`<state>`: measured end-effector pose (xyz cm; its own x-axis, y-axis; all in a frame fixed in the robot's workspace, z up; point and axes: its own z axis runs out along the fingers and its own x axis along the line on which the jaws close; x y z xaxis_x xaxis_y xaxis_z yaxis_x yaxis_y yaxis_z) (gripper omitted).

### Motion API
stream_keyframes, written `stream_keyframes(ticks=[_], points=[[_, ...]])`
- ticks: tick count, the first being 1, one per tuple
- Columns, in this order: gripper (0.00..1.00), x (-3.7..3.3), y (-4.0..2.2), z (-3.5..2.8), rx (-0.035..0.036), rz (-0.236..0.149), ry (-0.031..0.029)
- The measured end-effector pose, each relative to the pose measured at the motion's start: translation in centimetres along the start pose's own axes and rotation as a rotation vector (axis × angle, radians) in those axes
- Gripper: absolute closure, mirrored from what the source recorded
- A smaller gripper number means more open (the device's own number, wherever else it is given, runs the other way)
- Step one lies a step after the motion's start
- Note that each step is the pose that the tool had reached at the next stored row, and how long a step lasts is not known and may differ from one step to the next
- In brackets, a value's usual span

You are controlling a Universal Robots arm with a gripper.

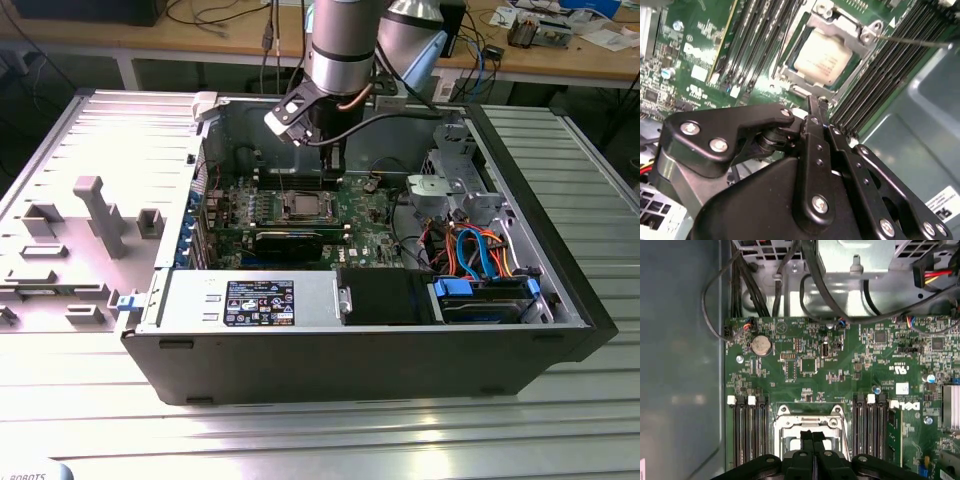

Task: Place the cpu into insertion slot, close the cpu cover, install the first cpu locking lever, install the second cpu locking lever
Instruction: 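Close the cpu cover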

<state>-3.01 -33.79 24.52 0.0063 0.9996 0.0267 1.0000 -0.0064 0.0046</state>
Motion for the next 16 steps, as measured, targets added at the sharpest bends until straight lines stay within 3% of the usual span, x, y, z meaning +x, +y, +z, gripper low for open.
stream_keyframes(ticks=[7,16], points=[[0.89,-0.03,-0.93,0.66,0.0002,0.0,-0.0003],[0.89,-0.03,-0.96,0.68,0.0001,0.0,-0.0001]])
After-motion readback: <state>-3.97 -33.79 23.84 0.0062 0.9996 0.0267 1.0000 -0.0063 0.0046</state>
